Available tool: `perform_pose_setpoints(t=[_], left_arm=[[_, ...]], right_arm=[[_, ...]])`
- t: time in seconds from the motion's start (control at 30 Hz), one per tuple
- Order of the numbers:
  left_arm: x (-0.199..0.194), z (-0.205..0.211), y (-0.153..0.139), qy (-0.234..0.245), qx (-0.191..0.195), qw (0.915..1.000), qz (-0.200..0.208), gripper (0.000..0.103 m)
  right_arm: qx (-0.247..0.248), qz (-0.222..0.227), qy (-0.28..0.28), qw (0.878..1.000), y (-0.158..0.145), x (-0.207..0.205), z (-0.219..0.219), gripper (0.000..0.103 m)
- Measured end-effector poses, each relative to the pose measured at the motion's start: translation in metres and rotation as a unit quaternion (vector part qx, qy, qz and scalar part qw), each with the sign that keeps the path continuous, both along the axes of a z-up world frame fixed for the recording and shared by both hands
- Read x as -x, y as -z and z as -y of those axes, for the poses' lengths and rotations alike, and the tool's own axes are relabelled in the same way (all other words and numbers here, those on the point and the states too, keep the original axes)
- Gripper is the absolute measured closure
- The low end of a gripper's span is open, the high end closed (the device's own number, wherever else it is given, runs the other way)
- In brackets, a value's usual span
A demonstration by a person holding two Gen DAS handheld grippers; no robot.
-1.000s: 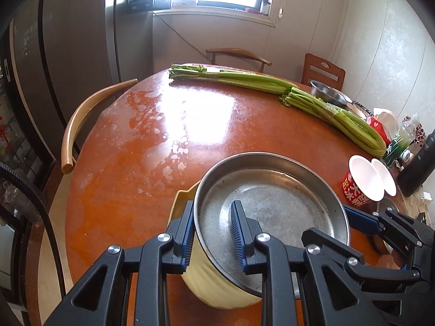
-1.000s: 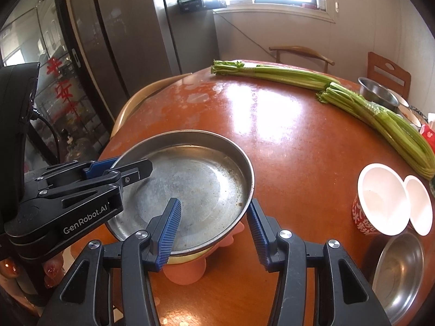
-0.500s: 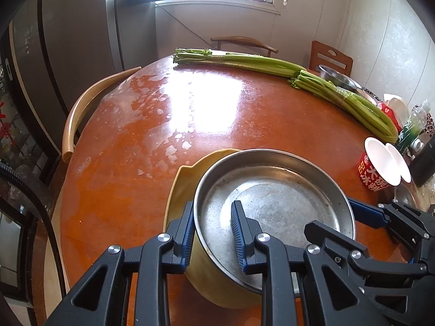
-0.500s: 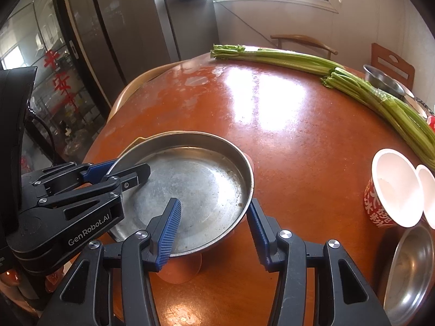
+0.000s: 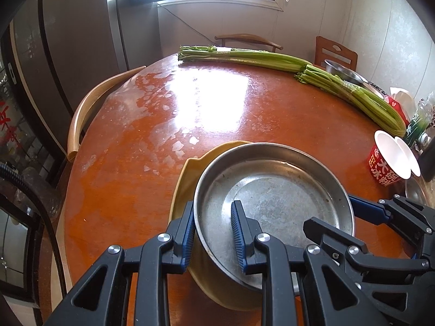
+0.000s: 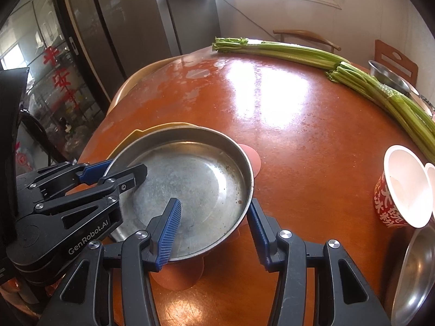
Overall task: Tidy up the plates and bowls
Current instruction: 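Lower the steel pan onto the yellow plate with the left tool, then open the left tool and release the steel pan rim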
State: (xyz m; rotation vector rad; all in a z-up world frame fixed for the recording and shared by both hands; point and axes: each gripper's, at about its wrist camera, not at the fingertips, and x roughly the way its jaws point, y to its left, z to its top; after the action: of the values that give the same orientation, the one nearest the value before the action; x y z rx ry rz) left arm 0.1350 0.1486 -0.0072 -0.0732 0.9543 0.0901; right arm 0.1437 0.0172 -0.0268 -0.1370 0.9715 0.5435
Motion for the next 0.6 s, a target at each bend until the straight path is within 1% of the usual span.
perform_pose_setpoints(t=[0.07, 0.37, 0.6], left_arm=[[0.0002, 0.0003, 0.0005, 0.0, -0.003, 1.0, 0.0, 0.078], [0.0036, -0.0051, -0.0029, 0.002, 0.005, 1.0, 0.004, 0.076], [0.0075, -0.0079, -0.0072, 0.003, 0.011, 0.9999, 0.008, 0.075]], right_arm=[[0.002, -0.002, 0.0, 1.0, 0.0025, -0.0003, -0.0007, 0.05], [0.006, -0.004, -0.005, 1.0, 0.0073, 0.0019, -0.0051, 0.05], [0.003, -0.005, -0.011, 1.0, 0.0058, 0.0031, -0.0064, 0.05]])
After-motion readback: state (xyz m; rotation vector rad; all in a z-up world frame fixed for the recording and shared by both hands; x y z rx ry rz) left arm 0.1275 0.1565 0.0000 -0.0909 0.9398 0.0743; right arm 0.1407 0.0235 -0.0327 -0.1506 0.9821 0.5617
